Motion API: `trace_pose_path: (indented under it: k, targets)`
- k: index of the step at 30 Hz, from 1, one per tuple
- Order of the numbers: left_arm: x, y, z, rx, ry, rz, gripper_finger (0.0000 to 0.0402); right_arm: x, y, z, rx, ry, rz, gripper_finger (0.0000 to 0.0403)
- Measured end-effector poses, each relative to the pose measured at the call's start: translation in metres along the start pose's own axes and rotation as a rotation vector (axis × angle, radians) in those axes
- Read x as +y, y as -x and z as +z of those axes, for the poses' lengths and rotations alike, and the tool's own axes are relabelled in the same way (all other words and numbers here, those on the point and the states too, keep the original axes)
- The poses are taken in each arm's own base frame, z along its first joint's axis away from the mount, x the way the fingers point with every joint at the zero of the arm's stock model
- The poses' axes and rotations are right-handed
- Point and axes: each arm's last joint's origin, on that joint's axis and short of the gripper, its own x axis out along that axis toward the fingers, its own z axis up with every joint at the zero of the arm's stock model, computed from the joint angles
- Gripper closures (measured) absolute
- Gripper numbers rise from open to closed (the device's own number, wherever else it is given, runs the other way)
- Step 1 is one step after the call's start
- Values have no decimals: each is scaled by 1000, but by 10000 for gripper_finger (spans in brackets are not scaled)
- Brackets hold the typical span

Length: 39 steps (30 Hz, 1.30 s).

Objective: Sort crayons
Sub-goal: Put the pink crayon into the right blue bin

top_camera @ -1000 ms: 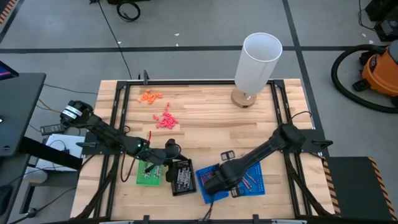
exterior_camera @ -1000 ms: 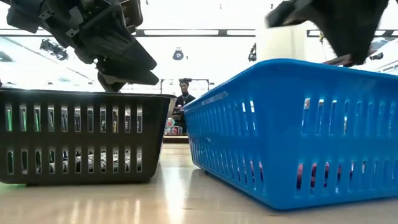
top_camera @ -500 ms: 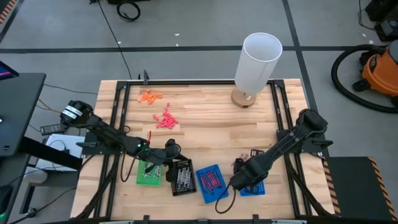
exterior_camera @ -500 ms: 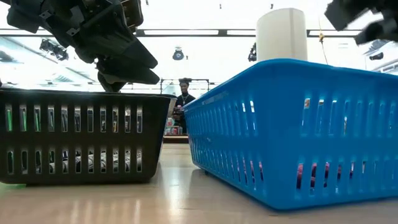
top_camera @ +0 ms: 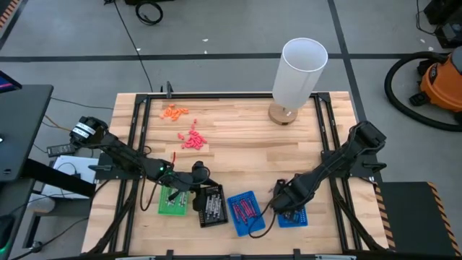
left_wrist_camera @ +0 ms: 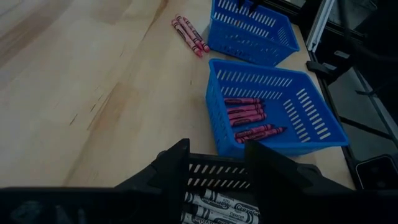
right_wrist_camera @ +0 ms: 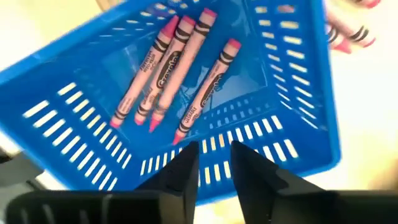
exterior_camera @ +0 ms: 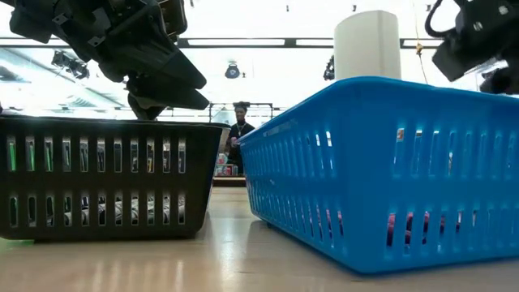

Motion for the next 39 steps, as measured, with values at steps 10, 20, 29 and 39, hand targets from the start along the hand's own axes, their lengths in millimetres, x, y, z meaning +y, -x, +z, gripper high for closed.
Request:
trace_pose_path:
  k: [10, 20, 29, 39]
  targets:
    - [1, 0, 0, -1, -17, 2, 237, -23, 46, 17, -223, 194, -109, 278]
    - [0, 0, 1, -7, -19, -2, 237, -46, 26, 52, -179, 541, -203, 273]
    - [0, 0, 1, -5, -24, -1, 237, -54, 11, 68, -230, 713, -75, 231]
    - [0, 0, 1, -6, -24, -1, 237, -59, -10, 70, -253, 782, 1, 224]
